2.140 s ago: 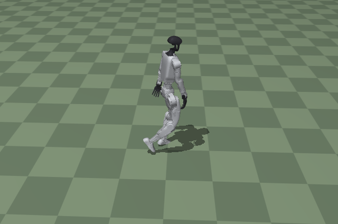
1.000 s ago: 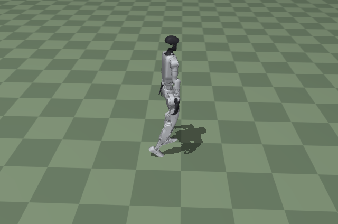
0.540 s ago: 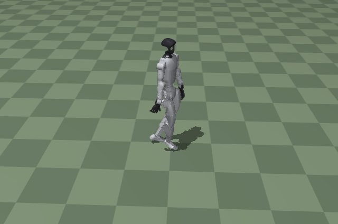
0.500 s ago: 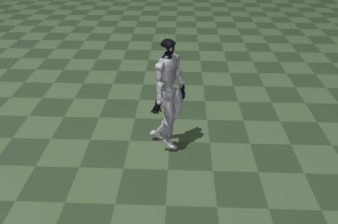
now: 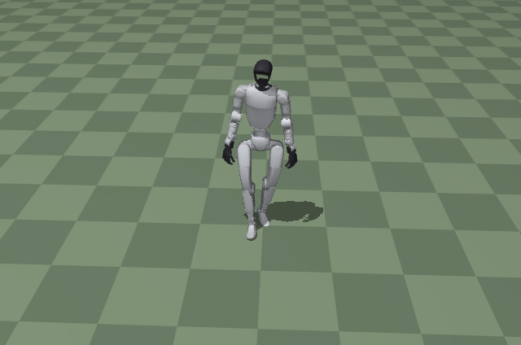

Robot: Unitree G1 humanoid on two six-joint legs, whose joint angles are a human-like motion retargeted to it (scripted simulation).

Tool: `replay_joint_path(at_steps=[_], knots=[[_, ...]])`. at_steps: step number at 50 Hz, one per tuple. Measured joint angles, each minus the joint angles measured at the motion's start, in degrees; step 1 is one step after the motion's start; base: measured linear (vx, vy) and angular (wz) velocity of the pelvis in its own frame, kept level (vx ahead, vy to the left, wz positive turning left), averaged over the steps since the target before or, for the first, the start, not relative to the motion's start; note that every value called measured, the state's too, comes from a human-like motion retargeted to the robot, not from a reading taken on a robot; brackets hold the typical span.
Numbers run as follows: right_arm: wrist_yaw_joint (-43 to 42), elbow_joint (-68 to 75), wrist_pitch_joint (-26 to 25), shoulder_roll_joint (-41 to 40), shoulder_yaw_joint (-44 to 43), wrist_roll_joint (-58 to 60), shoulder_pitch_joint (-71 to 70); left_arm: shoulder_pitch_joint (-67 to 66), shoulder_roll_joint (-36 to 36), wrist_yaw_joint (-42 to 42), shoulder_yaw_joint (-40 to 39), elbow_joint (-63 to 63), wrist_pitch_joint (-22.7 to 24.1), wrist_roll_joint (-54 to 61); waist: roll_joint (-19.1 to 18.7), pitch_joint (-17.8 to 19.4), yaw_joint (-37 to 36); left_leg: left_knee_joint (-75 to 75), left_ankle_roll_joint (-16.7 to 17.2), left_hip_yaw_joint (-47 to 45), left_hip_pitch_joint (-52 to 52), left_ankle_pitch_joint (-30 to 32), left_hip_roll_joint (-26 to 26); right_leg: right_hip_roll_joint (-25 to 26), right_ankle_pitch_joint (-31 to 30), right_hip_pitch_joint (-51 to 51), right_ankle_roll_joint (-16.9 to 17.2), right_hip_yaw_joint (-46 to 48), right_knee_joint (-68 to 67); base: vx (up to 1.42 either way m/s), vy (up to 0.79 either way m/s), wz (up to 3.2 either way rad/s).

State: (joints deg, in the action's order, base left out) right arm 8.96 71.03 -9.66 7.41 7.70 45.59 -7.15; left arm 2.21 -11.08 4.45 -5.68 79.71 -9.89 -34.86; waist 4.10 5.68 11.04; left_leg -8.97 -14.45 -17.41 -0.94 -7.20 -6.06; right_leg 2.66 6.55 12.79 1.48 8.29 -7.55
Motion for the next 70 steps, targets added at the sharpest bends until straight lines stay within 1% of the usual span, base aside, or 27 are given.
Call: replay_joint_path(at_steps=[3, 5, 7, 11, 15, 17, 18, 20, 22, 25, 27, 30, 33, 35, 37, 40, 43, 44, 45, 47, 50, 53, 55, 58, 62, 66, 70], knots=[[-1.5, 3.5, -1.0, 1.1, -1.9, -1.2, 1.8, 1.2, 0.2, -2.9, 0.1, -1.4, -0.1, 0.9, 0.0, -0.6, -2.4, 1.4, 0.2, -5.0, -0.4, -0.2, 0.3, -4.3, 5.5, -0.5, 2.6, 18.2, -1.0, -0.18, -0.05, -2.22], [-1.8, 6.3, -2.1, 1.5, -3.1, -0.9, 2.7, 1.9, 1.3, -4.2, -0.7, -1.7, -0.6, 1.9, -0.7, -0.9, -3.3, 2.8, 0.3, -8.2, -1.4, -0.5, 0.8, -6.4, 5.9, -2.3, 2.3, 28.9, -1.8, -0.09, -0.06, -1.76], [-1.1, 8.9, -3.2, 1.9, -3.9, -0.2, 3.6, 2.4, 2.9, -4.2, -1.7, -1.8, -0.4, 3.8, -1.9, -1.1, -3.6, 3.8, 0.6, -10.1, -2.4, -0.9, 1.4, -7.6, 5.3, -4.2, 2.1, 33.3, -2.7, 0.01, -0.09, -1.54], [1.8, 13.1, -4.5, 2.3, -5.7, 0.8, 5.2, 2.1, 5.6, -0.1, -2.8, -2.9, 1.7, 6.9, -4.4, -1.7, -3.3, 5.5, 1.9, -12.9, -4.7, -1.5, 3.2, -9.3, 3.0, -5.4, 0.6, 27.9, -7.5, 0.13, -0.11, -1.24], [2.6, 16.3, -5.3, 1.9, -7.4, -0.8, 6.7, 1.3, 6.7, 3.5, -2.1, -3.7, 2.9, 5.2, -5.8, -2.2, -2.2, 6.5, 3.2, -14.7, -6.7, -2.3, 4.3, -9.7, 0.7, -7.4, -0.9, 22.0, -9.3, 0.21, -0.2, -0.79], [3.3, 17.6, -5.5, 1.8, -7.8, -2.0, 7.3, 0.8, 6.6, 3.9, -1.3, -3.7, 2.5, 3.2, -5.5, -2.6, -2.2, 6.5, 3.6, -16.2, -7.6, -3.2, 4.1, -10.5, 0.9, -9.8, 2.6, 23.1, -7.6, 0.3, -0.34, -0.78], [3.6, 18.2, -5.6, 1.7, -7.8, -2.4, 7.6, 0.5, 6.5, 3.9, -0.9, -3.6, 2.2, 2.1, -5.4, -3.0, -2.5, 6.6, 4.0, -17.1, -8.1, -3.6, 4.2, -10.6, 1.8, -11.0, 2.7, 25.2, -6.4, 0.32, -0.34, -0.89], [4.5, 19.5, -6.0, 1.4, -7.8, -3.0, 7.9, -0.3, 6.0, 4.3, -0.2, -3.5, 1.7, -0.5, -5.2, -3.6, -3.7, 6.9, 4.8, -19.6, -9.4, -4.6, 4.5, -9.9, 2.8, -11.7, 0.2, 26.6, -5.4, 0.29, -0.28, -1.0], [5.0, 20.5, -6.9, 1.2, -8.0, -3.3, 7.5, -1.3, 5.3, 4.2, 0.0, -3.7, 2.0, -2.7, -4.7, -3.5, -4.8, 6.8, 5.2, -22.5, -10.7, -5.6, 4.9, -9.4, 2.8, -11.3, 0.1, 24.2, -5.8, 0.3, -0.33, -0.81], [4.8, 21.1, -8.1, 0.8, -7.8, -4.0, 6.7, -3.4, 4.8, 2.7, -1.0, -3.7, 3.0, -4.0, -3.6, -3.4, -4.5, 4.5, 3.9, -25.1, -11.7, -6.9, 5.6, -8.3, 3.9, -11.7, 0.1, 19.5, -5.3, 0.32, -0.29, -0.45], [3.9, 21.0, -8.6, 0.6, -7.3, -4.7, 6.1, -4.7, 4.4, 0.5, -3.0, -3.0, 2.7, -3.5, -1.9, -3.4, -5.1, 0.8, 0.3, -27.3, -12.2, -7.3, 6.2, -8.4, 5.3, -13.5, -0.5, 18.5, -4.0, 0.44, -0.37, -0.96], [-0.1, 21.3, -10.4, 0.5, -6.1, -5.3, 4.1, -5.9, 3.9, -2.2, -7.1, -2.1, 1.6, -1.4, 1.7, 0.3, -9.2, -11.4, -0.5, -32.1, -18.2, -9.6, 12.1, -6.0, 9.9, -20.4, -2.2, 10.6, -3.2, 0.78, -0.68, -1.63], [-5.8, 22.4, -11.9, 0.9, -2.0, -0.6, 0.5, -5.1, 3.8, -1.0, -10.4, -1.2, 1.2, 2.8, 2.8, 3.0, -10.5, -28.8, -0.5, -26.4, -13.0, -12.2, 18.7, -4.2, 11.2, -23.8, -3.7, 9.8, -1.1, 0.4, -0.44, -0.29], [-6.7, 22.4, -12.6, 0.9, 0.6, 5.6, -1.4, -4.7, 3.9, 2.0, -12.3, -0.7, 0.9, 5.4, 1.7, 2.4, -10.5, -37.1, -0.5, -16.6, -1.9, -11.9, 18.4, -2.1, 9.5, -22.6, -4.5, 10.2, 0.3, -0.23, 0.04, 0.41], [-5.5, 21.2, -12.5, 0.9, 1.9, 9.6, -1.8, -4.7, 4.4, 4.4, -12.8, -0.3, 0.3, 7.0, 1.4, 1.9, -11.0, -37.5, -0.5, -14.3, 4.3, -9.4, 14.9, -2.3, 8.1, -21.9, -4.0, 11.0, 1.8, -0.21, 0.28, 0.59], [-3.3, 18.7, -10.7, 1.4, 1.7, 9.0, -1.5, -4.3, 5.3, 6.1, -11.1, -0.3, -0.2, 7.0, 1.4, 0.1, -10.0, -25.6, -0.5, -10.8, 10.9, -2.0, 3.4, -4.9, 6.1, -20.0, -2.1, 15.7, 4.1, -0.12, 0.37, 1.16], [-2.3, 15.6, -8.7, 1.9, 1.0, 4.3, -1.2, -3.8, 5.2, 6.4, -8.7, -0.7, 0.6, 4.0, -1.0, 0.1, -11.8, -11.4, 10.2, -0.8, 12.3, 5.5, -3.3, -1.3, 6.7, -20.5, -2.0, 16.8, 5.3, 0.12, 0.06, 0.18], [-1.9, 14.5, -8.1, 1.9, 0.7, 3.2, -1.1, -3.7, 5.2, 6.5, -8.1, -0.7, 1.0, 2.7, -1.3, 0.4, -12.5, -8.7, 9.1, 0.5, 12.4, 9.1, -4.2, -0.6, 7.0, -21.4, -1.7, 17.3, 5.7, 0.26, -0.01, -0.3], [-1.5, 13.4, -7.7, 2.0, 0.4, 2.4, -1.0, -3.8, 5.2, 6.6, -7.5, -0.7, 1.4, 1.3, -1.4, 0.7, -13.1, -6.8, 5.4, 1.0, 12.4, 13.4, -5.0, -0.3, 7.2, -22.3, -1.2, 18.0, 6.0, 0.27, -0.01, -0.17], [-0.2, 11.3, -7.5, 1.9, 0.5, 2.2, -0.6, -4.2, 4.9, 6.5, -6.8, 0.2, 1.9, -0.4, -0.2, 0.0, -13.1, -7.4, -0.1, -0.5, 11.9, 9.4, -5.6, -1.3, 7.6, -23.5, 0.8, 20.3, 5.8, 0.36, -0.04, -0.28], [0.4, 8.9, -6.8, 1.0, 1.6, 3.4, -0.6, -4.8, 4.4, 5.9, -7.9, 2.3, 0.7, -0.6, 0.2, -0.7, -13.1, -9.3, -0.5, 0.6, 12.4, 7.3, -4.6, -1.1, 6.8, -23.3, 4.2, 19.9, 2.0, 0.3, -0.06, -0.56], [0.0, 7.2, -6.7, 0.2, 3.3, 2.6, -0.2, -4.9, 4.0, 6.5, -8.9, 3.6, -0.7, 0.7, -0.1, -0.9, -10.6, -7.3, -0.5, -2.4, 9.7, 6.0, -1.2, -2.0, 0.0, -20.8, 10.4, 22.2, -6.3, 0.18, -0.04, -0.18], [1.5, 5.6, -6.5, -0.1, 3.9, 2.9, 0.0, -3.9, 3.0, 7.9, -8.8, 4.3, -1.2, 1.7, -1.5, -1.5, -11.0, -7.0, 0.7, -2.0, 10.5, 6.0, 2.5, -0.8, -5.7, -16.7, 13.5, 22.5, -12.1, 0.04, -0.22, -0.8], [4.0, 3.7, -6.7, 0.3, 2.9, 5.8, 1.7, -1.5, 1.8, 9.5, -7.6, 3.9, -2.6, 0.7, -3.5, -1.9, -11.6, -6.7, 2.6, -2.7, 9.9, 5.5, 6.9, 0.1, -5.5, -11.0, 13.5, 20.2, -19.9, 0.14, -0.14, -0.39], [2.3, 6.6, -7.5, 1.5, 0.4, 4.6, 4.4, 0.5, 1.1, 7.9, -3.6, -0.5, -2.0, -0.2, -3.8, -0.9, -9.0, -2.2, 2.1, -0.2, 3.9, 5.3, 4.3, -6.2, -0.6, -9.7, 12.4, 20.4, -21.8, 0.31, 0.12, 0.92], [5.1, 11.3, -9.3, 1.9, -1.5, 3.1, 5.8, 2.3, -0.2, 3.8, -1.4, -6.4, 0.8, 1.1, -2.7, -0.4, -7.3, 0.0, 2.6, 2.4, 0.9, 4.9, 2.9, -7.0, 3.1, -6.7, 7.0, 12.9, -14.3, 0.23, -0.13, 0.76], [8.5, 14.5, -10.4, 1.9, -2.7, 2.9, 6.6, 3.5, -0.4, 0.4, -1.1, -10.6, 3.0, 5.2, -1.1, 0.2, -6.8, 1.2, 2.5, 5.2, -1.8, 3.8, 1.1, -5.4, 3.5, -5.9, 5.3, 2.3, -7.2, 0.24, -0.2, 0.57]])
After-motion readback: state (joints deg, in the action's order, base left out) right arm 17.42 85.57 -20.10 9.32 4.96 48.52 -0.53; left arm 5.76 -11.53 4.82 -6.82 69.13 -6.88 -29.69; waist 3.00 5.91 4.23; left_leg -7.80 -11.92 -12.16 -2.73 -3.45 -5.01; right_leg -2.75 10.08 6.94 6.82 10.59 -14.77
